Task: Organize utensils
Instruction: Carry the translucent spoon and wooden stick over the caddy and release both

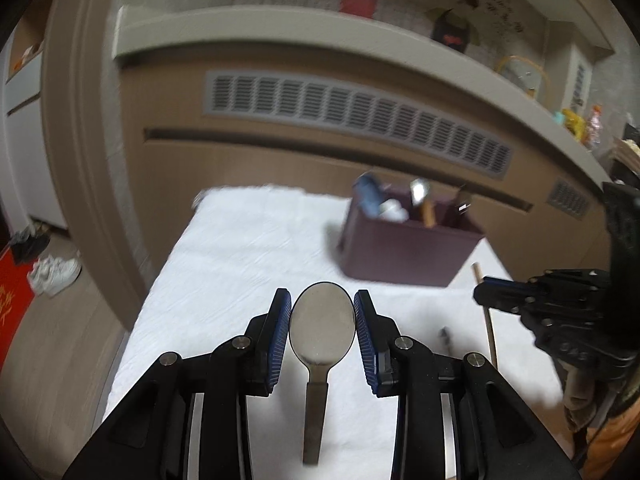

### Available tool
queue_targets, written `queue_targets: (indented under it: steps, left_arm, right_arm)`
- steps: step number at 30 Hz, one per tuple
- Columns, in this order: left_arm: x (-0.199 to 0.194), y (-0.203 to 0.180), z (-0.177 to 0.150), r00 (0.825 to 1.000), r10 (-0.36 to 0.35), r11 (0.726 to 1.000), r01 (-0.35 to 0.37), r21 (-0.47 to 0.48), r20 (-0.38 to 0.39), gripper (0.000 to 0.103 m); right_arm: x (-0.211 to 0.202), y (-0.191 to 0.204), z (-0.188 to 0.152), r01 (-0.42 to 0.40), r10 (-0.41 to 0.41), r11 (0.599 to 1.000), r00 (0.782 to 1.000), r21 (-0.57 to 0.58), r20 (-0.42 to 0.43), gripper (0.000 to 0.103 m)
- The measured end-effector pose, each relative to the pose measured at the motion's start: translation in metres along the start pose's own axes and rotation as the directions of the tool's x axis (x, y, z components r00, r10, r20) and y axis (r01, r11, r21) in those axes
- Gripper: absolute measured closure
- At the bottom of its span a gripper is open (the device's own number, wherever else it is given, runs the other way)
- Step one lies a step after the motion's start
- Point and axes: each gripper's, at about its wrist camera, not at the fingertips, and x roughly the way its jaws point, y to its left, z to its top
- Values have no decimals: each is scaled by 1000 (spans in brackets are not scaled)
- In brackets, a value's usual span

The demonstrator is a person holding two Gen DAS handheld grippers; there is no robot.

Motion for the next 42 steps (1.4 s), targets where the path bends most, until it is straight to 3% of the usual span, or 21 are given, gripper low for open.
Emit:
queue_targets:
  steps: [4,9,13,16,19,24,26,27,32,35,37,39,42]
  left_arm:
    - [-10,-33,32,998,-41,998,38,48,48,70]
    - [-26,-72,99,982,-77,990,56,126,170,70]
    - [-30,-95,160,959,-117,986,81,145,259,70]
    - [-28,-107,195,938,-148,982,101,162,312,70]
    - [-10,-115,218,932,-176,977,127,169,318,70]
    - [36,-111,224,936,-204,973,161,167,288,70]
    - [64,-106,220,945,-217,971,185,149,244,70]
    - [77,-104,217,950,-220,971,192,140,220,70]
    - [143,-100,193,976,-200,975,191,112,84,70]
    - [174,-97,177,981,-195,977,194,89,-8,70]
    - [194,-95,168,979,-191,979,195,57,-67,62]
    - [202,-92,160,979,-182,982,186,33,-89,50]
    - [195,-90,152,982,-169,984,173,43,-82,49]
  right_arm:
    - [-50,-13,8,33,-37,999,991,40,125,98]
    - [-101,-33,47,68,-87,995,955,75,284,98]
    - [-137,-49,90,121,-147,989,906,91,397,98]
    - [-154,-61,128,164,-196,981,853,107,483,98]
    - [-154,-73,155,181,-212,977,811,110,546,98]
    - [-125,-94,161,185,-225,974,773,128,593,98]
    - [-102,-105,156,187,-234,972,767,140,597,98]
    - [-92,-109,153,184,-235,972,771,146,592,98]
    - [-30,-126,132,165,-227,972,837,166,497,98]
    - [4,-136,113,134,-203,972,889,191,410,98]
    - [25,-144,101,106,-179,970,923,221,340,98]
    - [44,-151,90,82,-150,965,952,251,265,96]
    - [60,-161,74,69,-130,948,975,311,180,95]
